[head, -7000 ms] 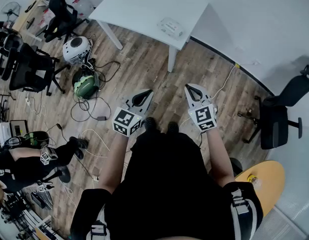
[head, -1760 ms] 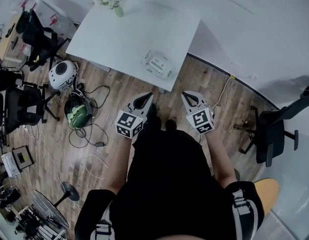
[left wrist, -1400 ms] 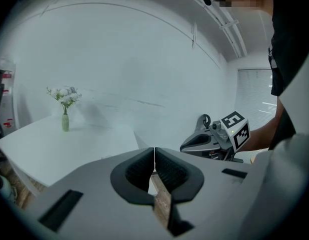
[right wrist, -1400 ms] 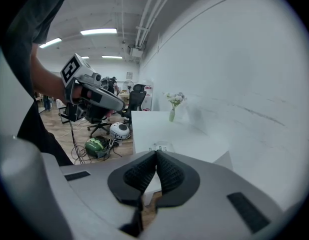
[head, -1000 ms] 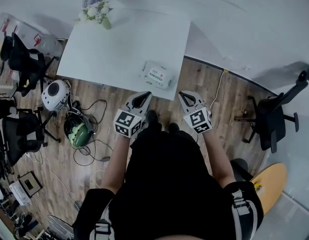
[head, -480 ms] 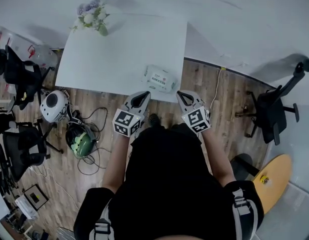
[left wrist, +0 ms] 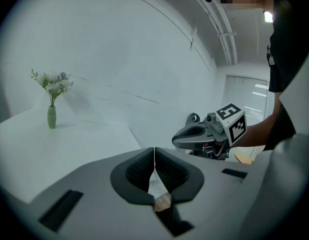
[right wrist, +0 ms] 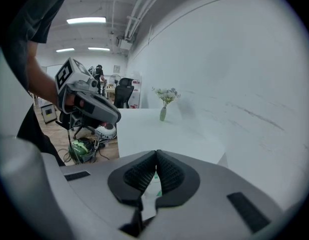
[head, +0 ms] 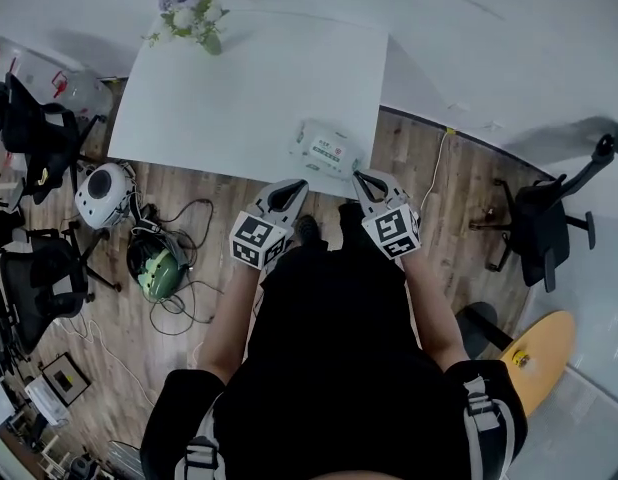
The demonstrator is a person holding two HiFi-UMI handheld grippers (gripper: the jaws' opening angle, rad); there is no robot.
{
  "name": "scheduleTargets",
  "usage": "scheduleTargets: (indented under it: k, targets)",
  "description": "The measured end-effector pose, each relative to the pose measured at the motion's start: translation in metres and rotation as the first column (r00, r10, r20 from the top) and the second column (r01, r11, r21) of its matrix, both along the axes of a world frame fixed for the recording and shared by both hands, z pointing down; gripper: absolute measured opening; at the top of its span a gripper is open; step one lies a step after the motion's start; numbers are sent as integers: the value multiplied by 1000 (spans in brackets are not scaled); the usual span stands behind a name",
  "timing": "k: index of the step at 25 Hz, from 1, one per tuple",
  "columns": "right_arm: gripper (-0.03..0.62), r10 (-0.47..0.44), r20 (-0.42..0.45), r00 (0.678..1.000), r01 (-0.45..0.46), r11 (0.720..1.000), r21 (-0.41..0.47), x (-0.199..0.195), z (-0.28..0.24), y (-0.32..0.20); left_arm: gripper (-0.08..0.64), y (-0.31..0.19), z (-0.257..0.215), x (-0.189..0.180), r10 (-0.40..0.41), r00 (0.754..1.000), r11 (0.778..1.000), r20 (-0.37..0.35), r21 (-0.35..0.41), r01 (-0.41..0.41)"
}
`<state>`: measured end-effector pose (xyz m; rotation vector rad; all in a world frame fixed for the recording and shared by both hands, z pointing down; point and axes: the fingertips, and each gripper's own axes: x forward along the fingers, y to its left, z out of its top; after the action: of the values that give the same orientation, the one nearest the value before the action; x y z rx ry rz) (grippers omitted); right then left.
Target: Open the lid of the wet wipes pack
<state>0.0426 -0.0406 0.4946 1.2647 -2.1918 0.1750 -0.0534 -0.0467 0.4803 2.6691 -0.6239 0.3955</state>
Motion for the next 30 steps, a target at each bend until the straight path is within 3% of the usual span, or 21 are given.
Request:
scheduleTargets:
  k: [19,30]
  targets:
    - [15,-198,42,979,201,975,-96,-10,60,-57,25,-56,61,22,-109,991,992,80,-49,113]
    - [17,-233,56,971,238,961,-141,-19,97,-71,25,-69,94,19,-110,987,991,119,-68,119]
